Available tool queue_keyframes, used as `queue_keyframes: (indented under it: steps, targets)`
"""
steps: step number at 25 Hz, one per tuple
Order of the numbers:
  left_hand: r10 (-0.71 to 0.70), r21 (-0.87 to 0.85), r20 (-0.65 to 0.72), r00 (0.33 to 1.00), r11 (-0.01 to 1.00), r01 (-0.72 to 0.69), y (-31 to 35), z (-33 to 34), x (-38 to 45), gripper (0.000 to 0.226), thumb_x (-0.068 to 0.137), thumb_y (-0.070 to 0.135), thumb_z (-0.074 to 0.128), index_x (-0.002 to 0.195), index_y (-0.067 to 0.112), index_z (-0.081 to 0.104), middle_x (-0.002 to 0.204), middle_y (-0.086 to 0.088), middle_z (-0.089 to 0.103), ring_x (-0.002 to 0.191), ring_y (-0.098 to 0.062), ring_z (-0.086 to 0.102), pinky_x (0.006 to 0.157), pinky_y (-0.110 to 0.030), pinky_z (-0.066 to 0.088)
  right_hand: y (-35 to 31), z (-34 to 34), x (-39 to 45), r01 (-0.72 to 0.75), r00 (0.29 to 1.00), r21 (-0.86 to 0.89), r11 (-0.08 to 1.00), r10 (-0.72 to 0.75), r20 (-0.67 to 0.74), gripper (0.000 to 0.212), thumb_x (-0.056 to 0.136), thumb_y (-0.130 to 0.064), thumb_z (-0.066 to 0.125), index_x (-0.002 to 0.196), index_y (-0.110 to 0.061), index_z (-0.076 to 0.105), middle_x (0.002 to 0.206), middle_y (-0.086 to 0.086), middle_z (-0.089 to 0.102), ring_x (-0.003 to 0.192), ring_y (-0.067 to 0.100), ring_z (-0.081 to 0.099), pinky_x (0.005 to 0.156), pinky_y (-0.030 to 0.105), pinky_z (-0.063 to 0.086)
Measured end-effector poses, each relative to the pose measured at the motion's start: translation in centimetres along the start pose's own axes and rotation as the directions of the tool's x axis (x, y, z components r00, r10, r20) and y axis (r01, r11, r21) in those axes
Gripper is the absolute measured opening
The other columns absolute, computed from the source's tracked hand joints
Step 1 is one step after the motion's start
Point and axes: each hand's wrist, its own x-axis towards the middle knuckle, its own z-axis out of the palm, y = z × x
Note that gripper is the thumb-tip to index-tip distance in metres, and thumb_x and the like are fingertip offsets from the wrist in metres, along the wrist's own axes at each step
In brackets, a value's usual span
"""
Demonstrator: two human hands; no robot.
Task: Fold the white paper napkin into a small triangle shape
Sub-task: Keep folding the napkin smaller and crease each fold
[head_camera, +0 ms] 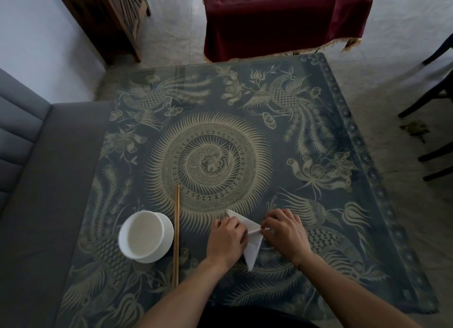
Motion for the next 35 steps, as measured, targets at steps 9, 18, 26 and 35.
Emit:
queue_keyframes:
  steps: [9,18,26,35]
  targets:
    - [-0.181,-0.527,0.048,0.982,0.831,0.179,-1.1,-1.8,0.8,0.005,0.090,0.025,0.064,0.088,0.020,0.066,0.086,0.008,0.066,0.080,-0.009,0.061,0.071,-0.036,0.053,-0.2,-1.5,0.2,-0.178,0.982,0.428,0.886,0.131,0.136,0.006,0.080,-0.028,0.074,0.081,-0.028,0.068,0.086,-0.012,0.069,0.088,0.003,0.059,0.075,0.027,0.047]
    - [-0.345,-0.733,0.267,0.900,0.534,0.422,-1.8,-2.4,1.7,0.010,0.092,0.023,0.067,0.101,0.020,0.070,0.092,-0.002,0.074,0.086,-0.020,0.069,0.074,-0.033,0.054,-1.5,-1.1,0.9,-0.438,0.868,0.844,0.308,0.391,0.307,0.004,0.087,-0.005,0.071,0.088,-0.005,0.067,0.078,0.016,0.073,0.063,0.023,0.069,0.054,0.030,0.054]
    - [-0.217,-0.655,0.461,0.860,0.571,0.495,-1.8,-1.2,0.6,0.073,0.076,0.027,0.083,0.138,0.031,0.046,0.092,-0.007,0.070,0.079,-0.009,0.066,0.069,-0.018,0.049,-1.4,0.8,-0.2,-0.473,0.847,0.646,0.599,0.510,0.147,0.017,0.082,-0.018,0.074,0.087,-0.029,0.063,0.069,-0.003,0.071,0.061,0.010,0.069,0.060,0.034,0.059]
    - [-0.199,-0.500,0.348,0.916,0.787,0.361,-1.2,-0.8,0.6,0.064,0.084,0.030,0.073,0.141,0.033,0.044,0.096,0.012,0.063,0.090,-0.008,0.062,0.083,-0.035,0.054,-0.4,0.9,-1.3,-0.406,0.908,0.398,0.823,0.412,0.074,0.032,0.085,-0.034,0.072,0.114,-0.032,0.059,0.087,-0.012,0.065,0.078,0.010,0.063,0.068,0.036,0.055]
